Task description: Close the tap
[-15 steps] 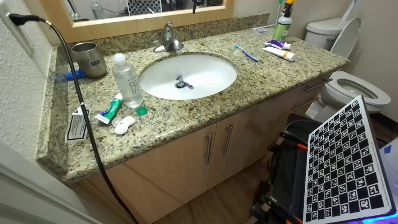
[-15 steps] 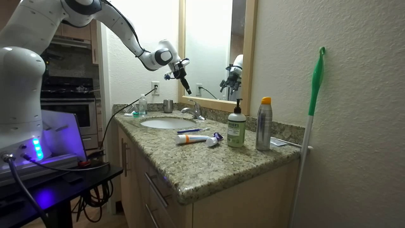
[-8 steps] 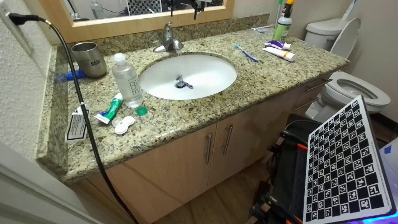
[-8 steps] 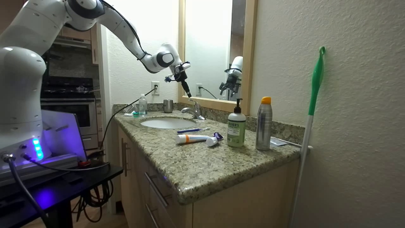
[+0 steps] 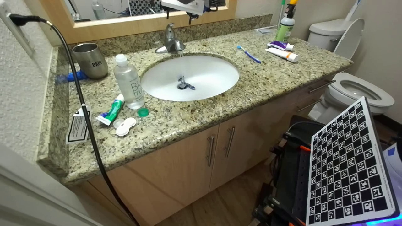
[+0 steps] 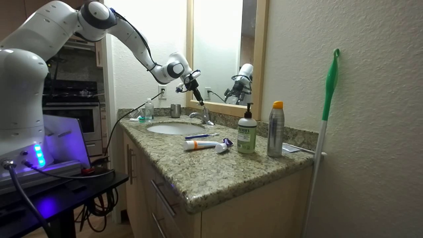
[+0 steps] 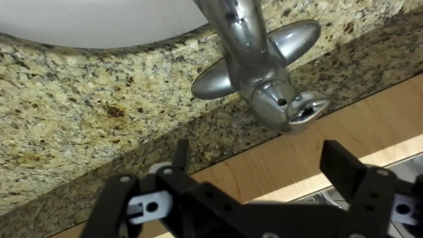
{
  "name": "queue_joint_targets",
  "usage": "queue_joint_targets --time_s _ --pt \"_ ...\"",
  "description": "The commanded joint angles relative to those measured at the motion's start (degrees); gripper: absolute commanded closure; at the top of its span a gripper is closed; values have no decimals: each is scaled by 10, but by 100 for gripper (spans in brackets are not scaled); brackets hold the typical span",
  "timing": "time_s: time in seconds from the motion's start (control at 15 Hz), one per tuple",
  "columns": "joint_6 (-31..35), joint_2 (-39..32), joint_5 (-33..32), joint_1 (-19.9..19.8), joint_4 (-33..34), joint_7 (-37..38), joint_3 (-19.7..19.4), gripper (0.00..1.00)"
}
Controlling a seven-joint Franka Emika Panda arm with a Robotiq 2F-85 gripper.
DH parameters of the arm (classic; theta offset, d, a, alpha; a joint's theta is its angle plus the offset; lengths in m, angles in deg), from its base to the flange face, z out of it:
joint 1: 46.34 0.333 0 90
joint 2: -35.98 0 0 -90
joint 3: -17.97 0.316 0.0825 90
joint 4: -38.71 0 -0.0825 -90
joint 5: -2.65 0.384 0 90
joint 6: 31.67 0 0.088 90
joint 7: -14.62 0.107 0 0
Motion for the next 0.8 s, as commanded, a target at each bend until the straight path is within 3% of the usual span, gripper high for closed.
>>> queue_joint_targets --time_s 0.0,0.4,0.73 --pt "-55 -3 8 2 11 -3 -4 0" --pt "-161 3 7 -9 38 -8 11 0" --pt "-143 1 -3 -7 44 2 6 0"
